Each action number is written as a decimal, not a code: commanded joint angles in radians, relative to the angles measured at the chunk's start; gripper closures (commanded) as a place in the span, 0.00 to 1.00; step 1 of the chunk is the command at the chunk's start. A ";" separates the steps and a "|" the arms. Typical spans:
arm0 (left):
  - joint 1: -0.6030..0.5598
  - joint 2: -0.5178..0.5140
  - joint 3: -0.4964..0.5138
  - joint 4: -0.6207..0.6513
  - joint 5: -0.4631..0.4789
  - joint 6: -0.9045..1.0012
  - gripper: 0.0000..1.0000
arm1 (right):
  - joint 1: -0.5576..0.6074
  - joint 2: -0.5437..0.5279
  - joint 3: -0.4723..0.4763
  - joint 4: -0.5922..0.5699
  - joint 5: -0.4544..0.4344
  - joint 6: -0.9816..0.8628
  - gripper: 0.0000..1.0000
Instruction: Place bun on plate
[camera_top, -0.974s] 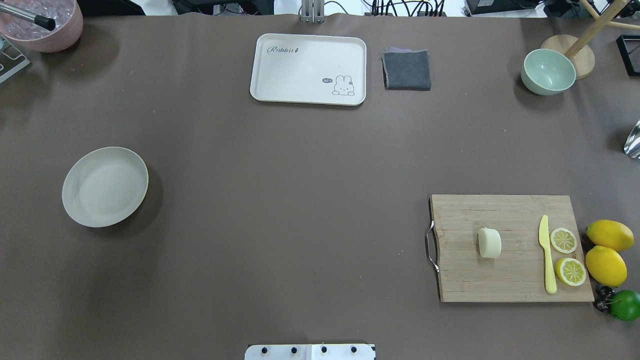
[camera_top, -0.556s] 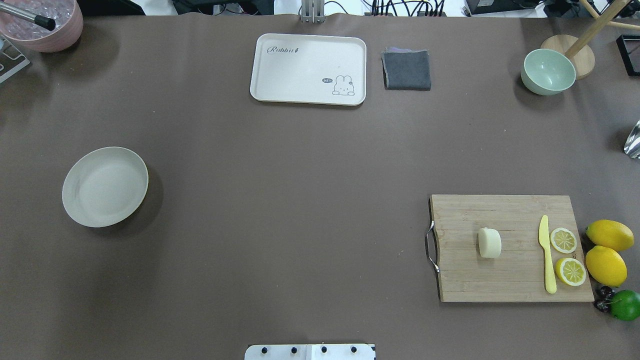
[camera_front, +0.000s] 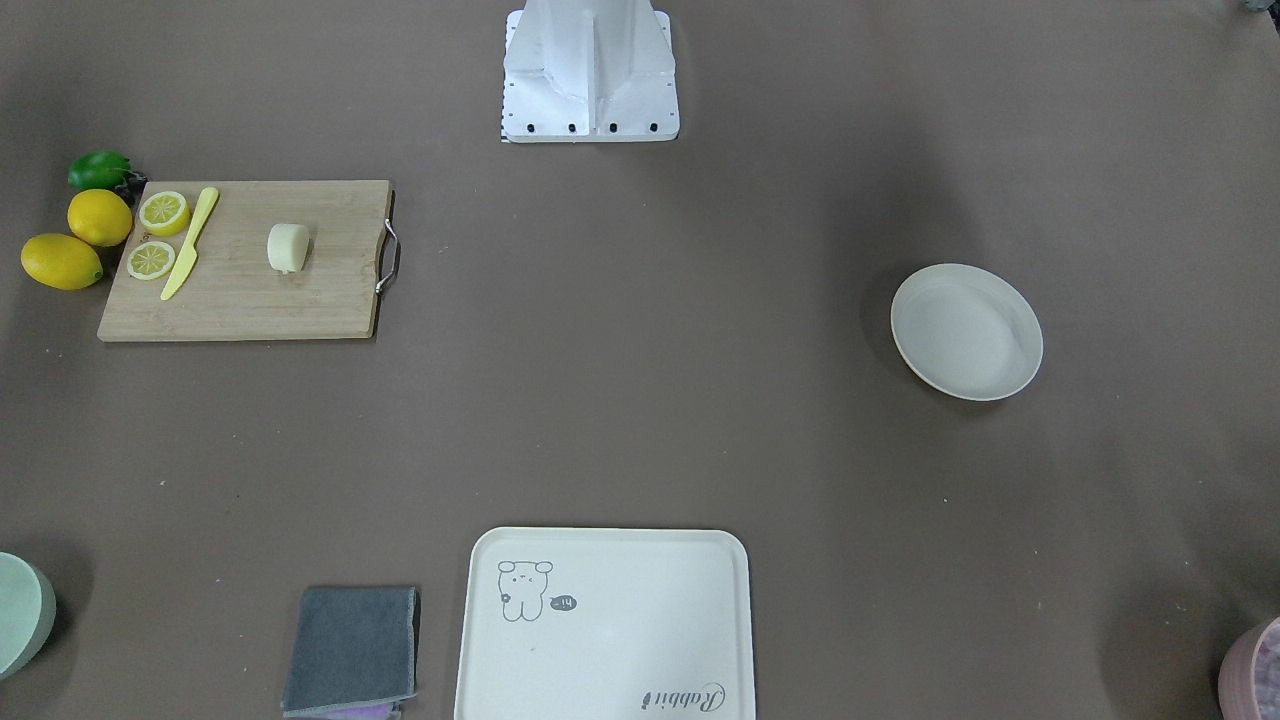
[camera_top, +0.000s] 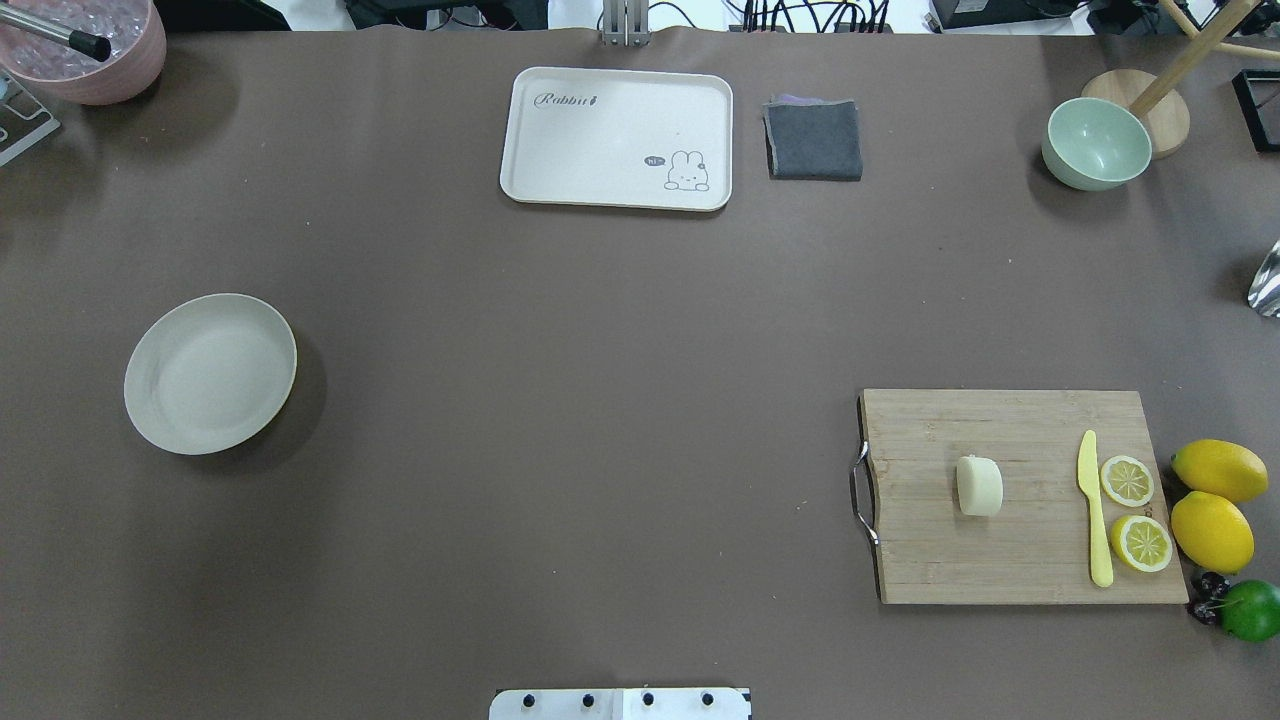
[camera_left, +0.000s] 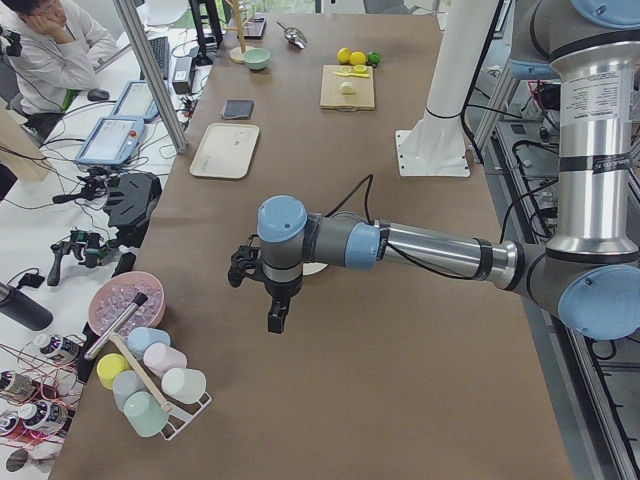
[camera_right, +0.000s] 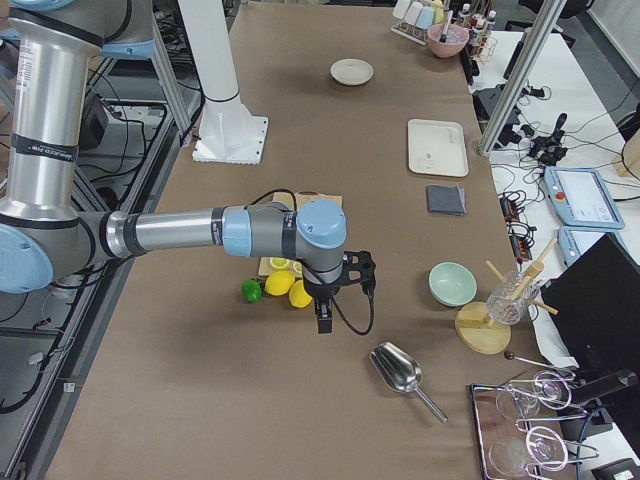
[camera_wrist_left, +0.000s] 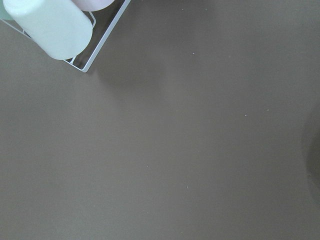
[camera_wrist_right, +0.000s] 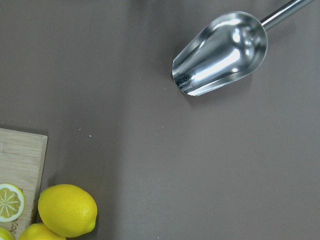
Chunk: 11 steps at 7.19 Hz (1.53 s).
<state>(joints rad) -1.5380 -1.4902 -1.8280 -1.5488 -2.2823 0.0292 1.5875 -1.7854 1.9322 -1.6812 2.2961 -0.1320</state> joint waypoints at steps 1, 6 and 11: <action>-0.004 -0.002 -0.033 -0.002 -0.003 0.002 0.02 | 0.028 0.000 0.060 0.000 0.000 0.005 0.00; -0.100 -0.010 0.066 -0.421 -0.003 -0.014 0.02 | 0.143 0.027 0.024 0.299 -0.001 0.023 0.00; -0.099 -0.013 0.081 -0.447 -0.118 -0.156 0.02 | 0.184 -0.049 -0.035 0.421 0.189 0.058 0.00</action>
<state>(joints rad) -1.6381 -1.5033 -1.7435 -1.9760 -2.3942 -0.1220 1.7699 -1.8118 1.9009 -1.3098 2.4565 -0.0884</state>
